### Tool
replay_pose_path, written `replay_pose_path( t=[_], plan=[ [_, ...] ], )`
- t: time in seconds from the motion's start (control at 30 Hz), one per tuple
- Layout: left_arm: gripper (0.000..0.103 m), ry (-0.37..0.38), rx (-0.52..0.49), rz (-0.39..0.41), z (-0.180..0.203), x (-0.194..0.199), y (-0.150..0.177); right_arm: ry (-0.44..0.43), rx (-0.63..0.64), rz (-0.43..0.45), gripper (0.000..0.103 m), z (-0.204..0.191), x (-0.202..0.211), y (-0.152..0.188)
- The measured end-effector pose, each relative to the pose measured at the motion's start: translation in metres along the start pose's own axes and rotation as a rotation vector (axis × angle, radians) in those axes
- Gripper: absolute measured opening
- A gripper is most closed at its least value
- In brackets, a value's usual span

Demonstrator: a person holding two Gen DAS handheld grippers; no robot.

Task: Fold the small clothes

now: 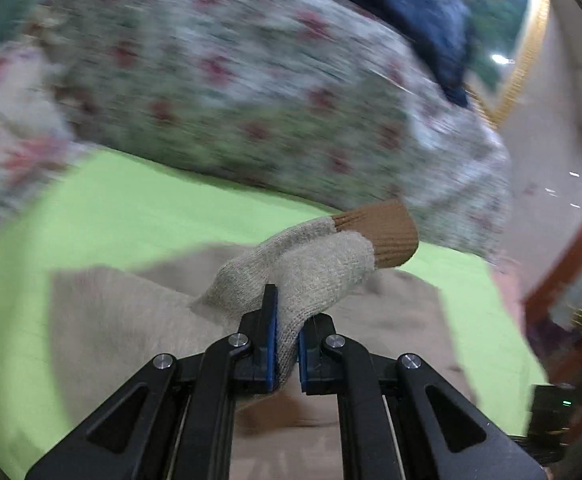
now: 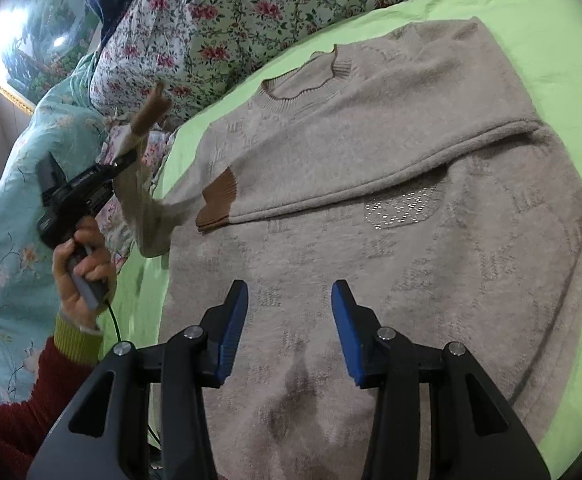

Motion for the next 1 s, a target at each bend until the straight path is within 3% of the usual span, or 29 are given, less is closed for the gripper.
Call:
replay_pose_path(
  t=[0.1, 0.23, 0.37, 0.47, 0.5, 0.57, 0.67, 0.83, 1.0],
  plan=[
    [0.007, 0.073, -0.051, -0.043, 0.057, -0.031, 0.018, 0.003, -0.023, 0.019, 0.045, 0.01, 0.008, -0.003],
    [0.007, 0.13, -0.083, -0.14, 0.096, -0.085, 0.046, 0.017, -0.05, 0.049, 0.045, 0.024, 0.018, -0.01],
    [0.009, 0.117, -0.094, -0.252, 0.105, -0.127, 0.077, 0.03, -0.07, 0.083, 0.045, 0.035, 0.024, -0.019],
    [0.014, 0.105, -0.082, -0.302, 0.101, -0.134, 0.092, 0.04, -0.078, 0.1, 0.045, 0.04, 0.024, -0.029],
    [0.017, 0.108, -0.074, -0.312, 0.098, -0.133, 0.094, 0.038, -0.078, 0.107, 0.045, 0.039, 0.024, -0.031],
    [0.032, 0.114, -0.073, -0.318, 0.094, -0.121, 0.097, 0.034, -0.074, 0.124, 0.045, 0.038, 0.024, -0.039],
    [0.059, 0.071, -0.109, -0.279, 0.088, -0.088, 0.101, 0.023, -0.067, 0.149, 0.045, 0.036, 0.02, -0.058],
    [0.062, -0.04, -0.11, -0.219, 0.051, -0.029, 0.105, -0.006, -0.065, 0.202, 0.045, 0.036, 0.006, -0.098],
    [0.065, -0.292, -0.028, -0.189, -0.032, 0.02, 0.115, 0.039, -0.065, 0.194, 0.051, 0.053, -0.025, -0.124]
  ],
)
Point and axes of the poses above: each gripper's, at about its wrist camera, not at the fingertips, and x roughly against the way its jaws point, z to its right, y to its underside, the point moved 9 cm from there along -x, roughly the way its jaws point, and after that the axes turned 10 degrees about -x, right-handed, at the moved point
